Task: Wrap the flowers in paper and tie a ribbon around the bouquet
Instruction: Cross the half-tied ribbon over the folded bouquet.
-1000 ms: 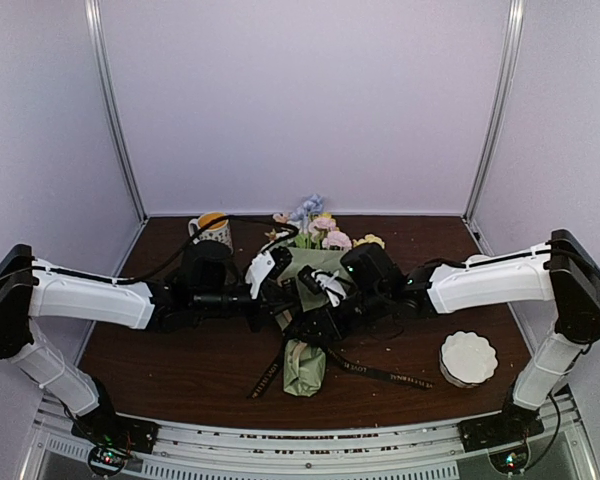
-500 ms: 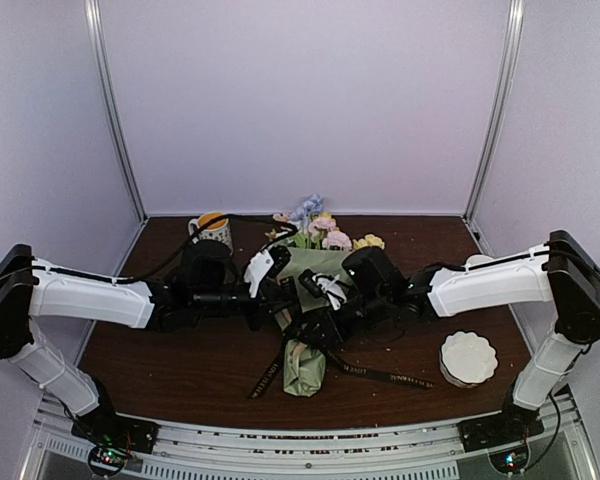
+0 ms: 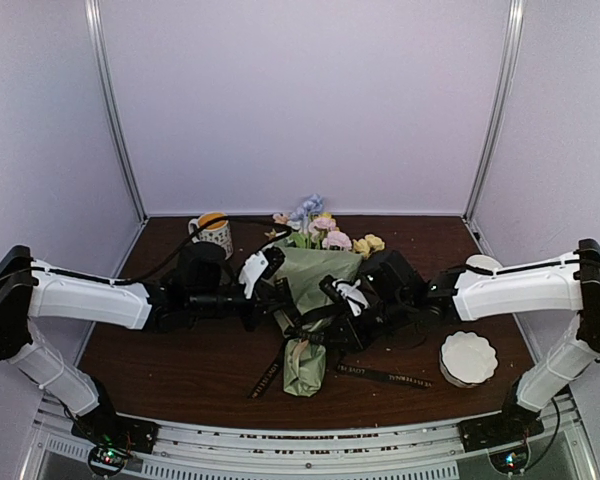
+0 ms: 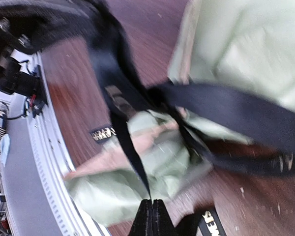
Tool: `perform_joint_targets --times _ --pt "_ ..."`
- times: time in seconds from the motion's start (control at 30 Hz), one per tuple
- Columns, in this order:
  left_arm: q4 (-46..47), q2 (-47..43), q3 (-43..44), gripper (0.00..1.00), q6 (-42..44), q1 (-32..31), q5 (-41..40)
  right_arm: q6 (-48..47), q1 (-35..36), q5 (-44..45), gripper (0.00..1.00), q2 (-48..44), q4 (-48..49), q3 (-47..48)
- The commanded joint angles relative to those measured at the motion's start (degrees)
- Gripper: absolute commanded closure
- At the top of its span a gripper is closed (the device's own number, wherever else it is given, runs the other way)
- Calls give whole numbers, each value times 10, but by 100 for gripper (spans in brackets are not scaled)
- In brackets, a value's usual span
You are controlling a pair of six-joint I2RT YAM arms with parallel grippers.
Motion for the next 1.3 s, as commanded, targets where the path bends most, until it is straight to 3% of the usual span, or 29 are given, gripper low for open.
perform_joint_targets --times 0.0,0.2,0.43,0.63,0.8,0.9,1.1,1.27 --pt "24 -4 -8 100 -8 4 -3 33 -14 50 100 -31 -40 -56" --pt "19 -3 -9 100 -6 4 -4 65 -42 56 100 -56 -29 -112" --pt "15 -4 -9 100 -3 4 0 60 -47 53 100 -51 -30 -101" --pt "11 -5 -9 100 0 5 4 -1 -47 15 66 -26 -80 -27" --pt "6 -5 -9 100 5 4 0 -87 -48 11 56 -7 -132 88" --pt "5 -8 -9 100 4 4 5 -106 -62 15 56 30 -138 147" --pt "-2 -11 -5 100 10 4 13 -127 -107 -3 67 149 -200 288" --pt "-4 -6 1 100 16 4 19 -170 -99 -151 72 228 -209 355"
